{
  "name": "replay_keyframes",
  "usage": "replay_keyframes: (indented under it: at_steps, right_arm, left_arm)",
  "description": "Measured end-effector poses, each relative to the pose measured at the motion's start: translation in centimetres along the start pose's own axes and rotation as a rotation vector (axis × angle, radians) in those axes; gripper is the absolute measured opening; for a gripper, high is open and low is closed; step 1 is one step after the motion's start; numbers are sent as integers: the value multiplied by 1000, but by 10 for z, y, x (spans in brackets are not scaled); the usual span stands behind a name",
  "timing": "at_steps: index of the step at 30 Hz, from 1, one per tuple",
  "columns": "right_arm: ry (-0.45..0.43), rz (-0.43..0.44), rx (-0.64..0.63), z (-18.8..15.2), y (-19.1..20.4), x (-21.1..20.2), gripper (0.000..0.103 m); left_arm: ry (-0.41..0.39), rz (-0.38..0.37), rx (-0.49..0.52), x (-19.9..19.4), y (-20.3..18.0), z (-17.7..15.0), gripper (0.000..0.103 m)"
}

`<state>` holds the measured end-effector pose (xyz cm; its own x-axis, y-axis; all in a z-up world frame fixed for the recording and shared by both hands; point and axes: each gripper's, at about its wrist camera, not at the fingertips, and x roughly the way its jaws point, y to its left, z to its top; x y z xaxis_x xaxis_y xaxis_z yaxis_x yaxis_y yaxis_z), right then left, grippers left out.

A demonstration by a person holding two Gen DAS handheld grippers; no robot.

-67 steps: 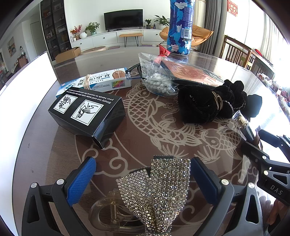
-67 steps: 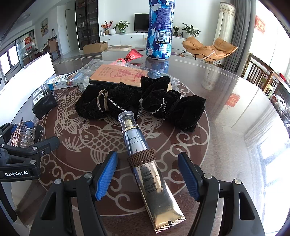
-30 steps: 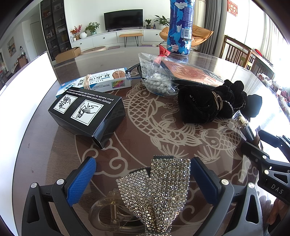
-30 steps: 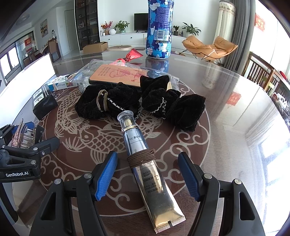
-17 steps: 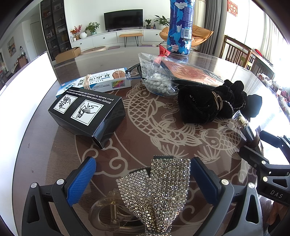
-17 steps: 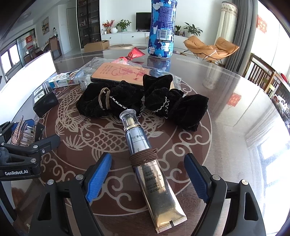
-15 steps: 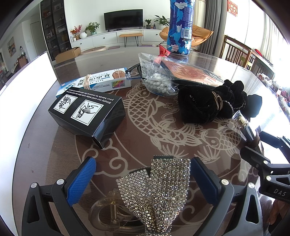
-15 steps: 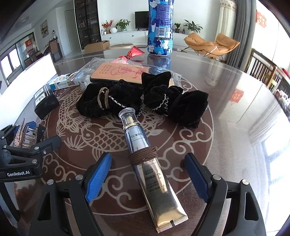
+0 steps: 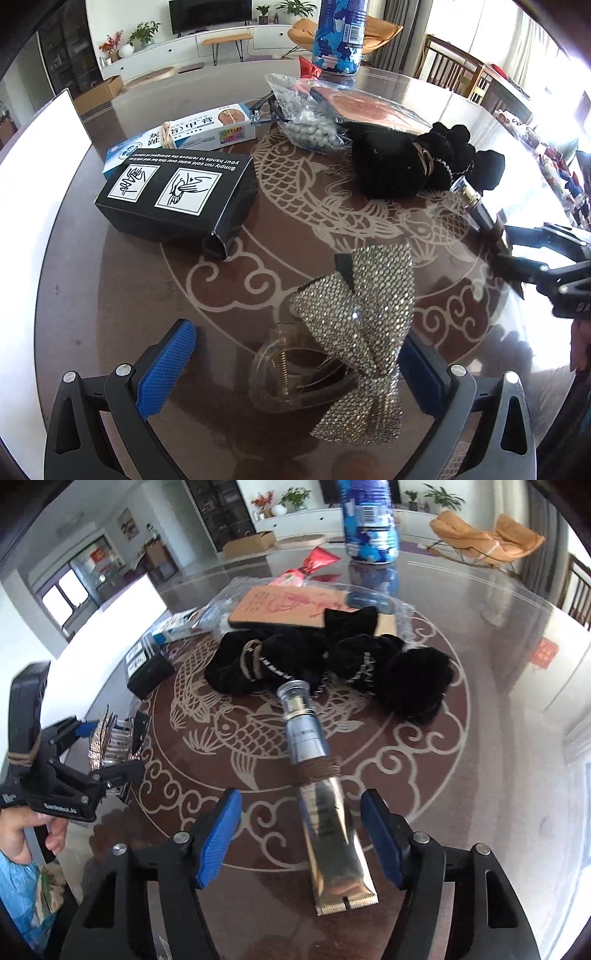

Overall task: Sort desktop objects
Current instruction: 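Carry the bow clip in the left tool toward the cardboard box while right tool carries the tube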

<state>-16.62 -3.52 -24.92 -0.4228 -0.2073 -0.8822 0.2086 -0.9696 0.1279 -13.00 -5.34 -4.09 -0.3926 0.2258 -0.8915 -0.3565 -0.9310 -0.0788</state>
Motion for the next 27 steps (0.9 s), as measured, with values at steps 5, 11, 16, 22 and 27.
replay_keyframes:
  at_steps: [5, 11, 16, 22, 27]
  right_arm:
    - [18, -51, -81, 9, 17, 7, 30]
    - [-47, 18, -26, -1, 10, -27, 29]
    - [-92, 95, 3, 9, 20, -60, 29]
    - [-164, 209, -83, 51, 99, -89, 29]
    - [-196, 384, -161, 102, 209, -93, 29]
  left_arm:
    - [-29, 0, 12, -10, -9, 6, 49]
    - [-110, -2, 48, -48, -13, -8, 49]
    - [-184, -17, 42, -98, 5, -14, 49]
    - [-283, 31, -58, -170, 83, -25, 49]
    - [-321, 196, -186, -220, 185, -46, 48]
